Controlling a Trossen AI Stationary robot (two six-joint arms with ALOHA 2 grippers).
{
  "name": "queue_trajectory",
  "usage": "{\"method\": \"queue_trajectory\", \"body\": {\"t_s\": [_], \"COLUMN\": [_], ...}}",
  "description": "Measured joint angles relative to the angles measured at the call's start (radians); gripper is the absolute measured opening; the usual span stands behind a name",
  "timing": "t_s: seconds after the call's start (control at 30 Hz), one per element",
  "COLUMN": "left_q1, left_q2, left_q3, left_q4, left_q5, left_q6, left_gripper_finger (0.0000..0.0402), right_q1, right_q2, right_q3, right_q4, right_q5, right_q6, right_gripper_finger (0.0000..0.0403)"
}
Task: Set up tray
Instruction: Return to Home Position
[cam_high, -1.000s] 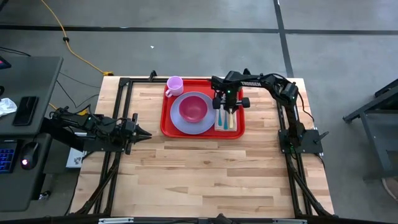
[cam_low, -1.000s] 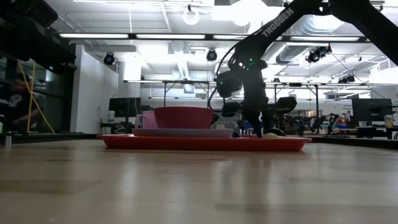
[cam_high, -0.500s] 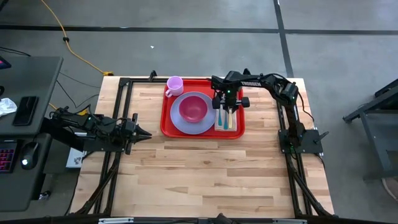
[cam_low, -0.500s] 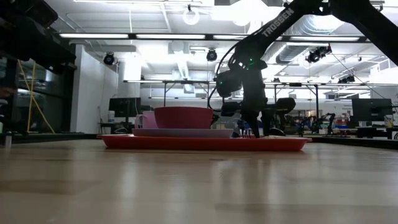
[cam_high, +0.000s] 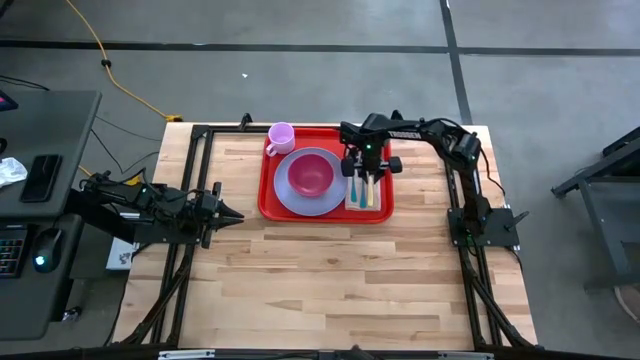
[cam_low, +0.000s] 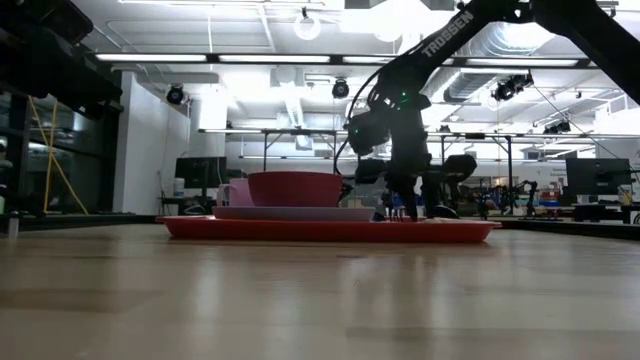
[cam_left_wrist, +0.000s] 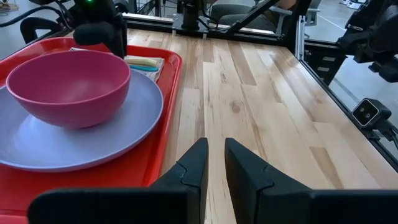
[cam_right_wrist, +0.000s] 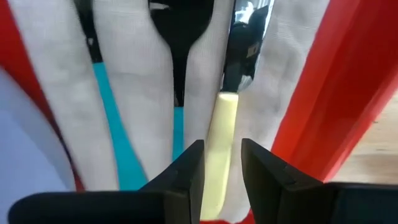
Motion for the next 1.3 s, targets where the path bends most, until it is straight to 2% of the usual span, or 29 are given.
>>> {"method": "queue_trajectory", "body": {"t_s": [0.2,0.47,0.63,0.9,1.13,1.3], "left_q1": [0.0,0.0,0.0,0.0,0.0,0.0], "left_q2": [0.0,0.0,0.0,0.0,0.0,0.0], "left_q3": [0.0,0.0,0.0,0.0,0.0,0.0], "left_q4": [0.0,0.001,0.001,0.001,0.003,0.019], "left_q5": [0.0,0.0,0.0,0.0,0.005,0.029], "left_q6": [0.0,0.0,0.0,0.0,-0.008,-0.038], "left_gripper_finger": [0.0085,0.0085,0.0085,0.0085,0.0085,0.0085], "right_q1": [0.0,0.027,0.09,0.222,0.289,0.346], "right_q2": [-0.079,-0.263,-0.39,-0.565,-0.682,-0.742], "right_q3": [0.0,0.0,0.0,0.0,0.0,0.0], "right_q4": [-0.007,-0.026,-0.024,-0.027,-0.028,-0.028], "right_q5": [0.033,0.119,0.212,0.43,0.46,0.508], "right_q6": [0.023,0.071,0.042,-0.025,-0.056,-0.157], "right_gripper_finger": [0.0083,0.0083,0.0083,0.0083,0.0083,0.0083]}}
